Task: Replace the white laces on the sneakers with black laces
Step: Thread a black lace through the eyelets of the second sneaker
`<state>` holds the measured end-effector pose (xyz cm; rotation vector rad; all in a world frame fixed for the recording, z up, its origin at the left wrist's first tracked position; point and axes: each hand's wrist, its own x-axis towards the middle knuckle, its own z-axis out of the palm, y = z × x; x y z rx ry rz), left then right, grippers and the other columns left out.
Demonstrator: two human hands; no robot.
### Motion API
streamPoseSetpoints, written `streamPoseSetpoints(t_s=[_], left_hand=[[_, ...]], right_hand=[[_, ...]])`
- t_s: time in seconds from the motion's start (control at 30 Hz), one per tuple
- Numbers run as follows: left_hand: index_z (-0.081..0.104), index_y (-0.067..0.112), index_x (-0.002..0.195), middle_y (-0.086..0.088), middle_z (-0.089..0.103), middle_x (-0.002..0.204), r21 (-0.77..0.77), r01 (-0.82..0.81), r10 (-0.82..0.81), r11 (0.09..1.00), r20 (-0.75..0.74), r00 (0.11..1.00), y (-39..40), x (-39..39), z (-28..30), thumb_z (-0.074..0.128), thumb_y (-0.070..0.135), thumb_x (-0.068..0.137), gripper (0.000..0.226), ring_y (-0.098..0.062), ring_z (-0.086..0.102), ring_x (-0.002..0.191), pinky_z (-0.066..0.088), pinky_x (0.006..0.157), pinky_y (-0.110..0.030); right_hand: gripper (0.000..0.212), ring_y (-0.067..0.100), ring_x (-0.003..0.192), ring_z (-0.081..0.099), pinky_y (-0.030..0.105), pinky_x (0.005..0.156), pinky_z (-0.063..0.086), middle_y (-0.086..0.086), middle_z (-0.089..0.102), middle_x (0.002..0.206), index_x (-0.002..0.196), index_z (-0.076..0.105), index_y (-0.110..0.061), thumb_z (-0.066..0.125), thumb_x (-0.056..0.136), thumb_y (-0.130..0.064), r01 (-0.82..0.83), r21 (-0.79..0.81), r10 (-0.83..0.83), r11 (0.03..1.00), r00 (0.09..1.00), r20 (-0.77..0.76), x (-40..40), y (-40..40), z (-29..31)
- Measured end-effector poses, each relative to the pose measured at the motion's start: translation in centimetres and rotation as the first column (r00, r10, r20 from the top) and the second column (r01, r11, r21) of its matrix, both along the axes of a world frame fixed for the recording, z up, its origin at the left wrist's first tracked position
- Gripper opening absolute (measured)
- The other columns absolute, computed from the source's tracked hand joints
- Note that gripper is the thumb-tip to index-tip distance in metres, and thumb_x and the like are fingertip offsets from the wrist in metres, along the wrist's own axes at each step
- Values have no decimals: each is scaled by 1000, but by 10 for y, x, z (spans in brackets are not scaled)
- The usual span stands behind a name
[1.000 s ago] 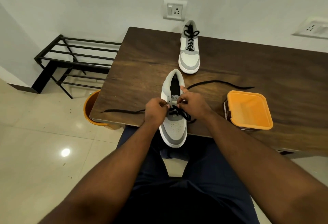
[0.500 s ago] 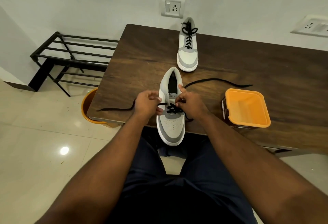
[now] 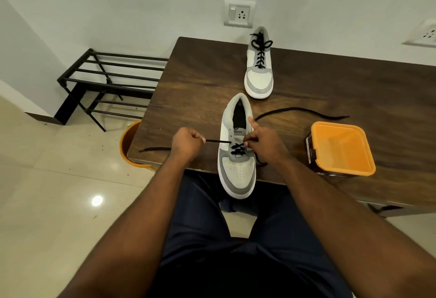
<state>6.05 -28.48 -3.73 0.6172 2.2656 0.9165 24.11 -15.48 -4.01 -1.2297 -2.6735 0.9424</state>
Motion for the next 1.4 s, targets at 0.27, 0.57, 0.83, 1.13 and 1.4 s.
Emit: streamPoseSetpoints(t_s=[0.27, 0.57, 0.83, 1.13, 1.4], left_hand=[[65, 15, 105, -3, 70, 97, 52, 207, -210, 977, 51, 976, 8, 27, 1, 67, 25, 92, 16, -16, 65, 72, 57, 61, -30], [52, 19, 61, 4, 55, 62, -162, 356, -388, 920, -265, 883, 11, 36, 4, 64, 33, 92, 37, -18, 54, 64, 47, 66, -34], [64, 10, 112, -6, 70, 69, 101, 205, -228, 974, 378, 897, -28, 27, 32, 71, 10, 88, 25, -14, 64, 60, 50, 54, -24], [62, -1, 108, -18, 70, 88, 420, -418, -146, 806, 824, 547, -7, 56, 71, 53, -8, 93, 19, -20, 73, 74, 60, 67, -26], [66, 13, 91, -12, 67, 95, 249, -383, 282, 890, 359, 890, -19, 14, 24, 67, 0, 87, 13, -19, 67, 74, 58, 65, -27]], right_hand=[[18, 14, 113, 60, 12, 87, 37, -8, 26, 158, 104, 75, -13, 68, 88, -12, 11, 17, -10, 1000, 1000, -4, -2, -5, 1], [12, 17, 109, 63, 15, 85, 41, -10, 25, 158, 98, 75, -15, 70, 87, -13, 38, 3, -38, 999, 999, 20, -4, -6, 5], [28, 22, 132, 45, 35, 105, 42, 0, 33, 156, 115, 70, -20, 69, 88, -22, 144, 2, -141, 990, 976, -168, 5, -31, 6], [26, 13, 104, 66, 27, 99, 48, 3, 72, 107, 113, 66, -11, 48, 100, -24, -64, -867, -622, 494, 671, -403, 4, -110, 25], [9, 13, 50, 45, 21, 47, 40, 5, 55, 58, 87, 70, -4, 65, 90, -12, 152, -730, -542, 666, 771, -333, 46, -69, 34]])
